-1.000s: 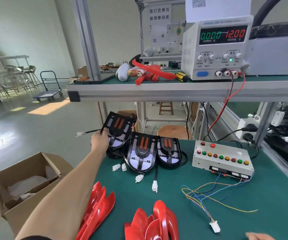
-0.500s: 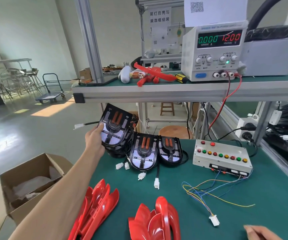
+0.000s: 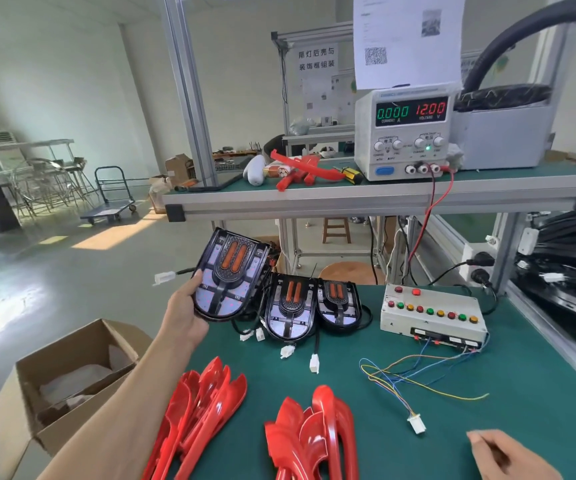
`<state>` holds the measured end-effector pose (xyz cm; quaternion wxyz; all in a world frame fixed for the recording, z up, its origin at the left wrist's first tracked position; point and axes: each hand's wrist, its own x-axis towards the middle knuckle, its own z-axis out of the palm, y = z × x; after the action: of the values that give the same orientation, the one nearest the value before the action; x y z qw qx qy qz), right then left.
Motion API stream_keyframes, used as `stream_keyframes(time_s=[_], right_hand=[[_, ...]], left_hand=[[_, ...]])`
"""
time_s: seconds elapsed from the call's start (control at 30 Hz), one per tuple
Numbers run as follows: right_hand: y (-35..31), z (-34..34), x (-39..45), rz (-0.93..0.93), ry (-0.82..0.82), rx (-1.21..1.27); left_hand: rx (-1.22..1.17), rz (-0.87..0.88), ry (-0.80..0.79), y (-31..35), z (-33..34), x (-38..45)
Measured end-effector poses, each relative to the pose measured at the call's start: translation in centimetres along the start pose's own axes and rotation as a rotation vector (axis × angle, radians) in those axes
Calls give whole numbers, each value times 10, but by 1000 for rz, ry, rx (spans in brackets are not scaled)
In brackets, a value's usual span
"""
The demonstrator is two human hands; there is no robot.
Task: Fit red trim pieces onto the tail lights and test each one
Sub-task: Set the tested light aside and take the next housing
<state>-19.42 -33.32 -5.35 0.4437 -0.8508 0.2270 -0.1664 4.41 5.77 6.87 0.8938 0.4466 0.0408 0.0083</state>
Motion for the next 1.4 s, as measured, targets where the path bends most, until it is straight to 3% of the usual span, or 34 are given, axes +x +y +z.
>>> stream_keyframes(time_s=[0.03,0.13,0.3,0.47,0.53,0.67,0.8,0.87,1.0,1.17,1.27,1.4], right_hand=[[4,5,4,-21,121,7],[2,11,7,16,239,10],[6,12,4,39,233,-15],[-7,2,-2,-36,377,213],[-26,-8,-3,-144,301,324],[-98,-41,5,-284,-136,471],[-142,-68,31,-216,-704,639],[-146,-76,32,-144,-874,645],[-112,-80,24,85,-865,795],[-68,-89,8,271,-914,890],[-48,-86,6,306,-775,797],[-30,-74,8,337,-560,778]], left_hand=[[-29,-15,-28,-2,-1,-6],[-73,-37,-101,-6,-2,-20],[-133,-41,-244,-6,4,-43],[-109,-188,-409,-8,22,-67],[-45,-269,-498,-11,36,-77],[138,-428,-719,-27,71,-98],[255,-560,-907,-52,103,-116],[294,-611,-930,-68,117,-122],[384,-694,-881,-90,133,-127],[686,-731,-1035,-111,149,-131],[760,-709,-1035,-130,164,-134],[864,-587,-913,-162,166,-138]])
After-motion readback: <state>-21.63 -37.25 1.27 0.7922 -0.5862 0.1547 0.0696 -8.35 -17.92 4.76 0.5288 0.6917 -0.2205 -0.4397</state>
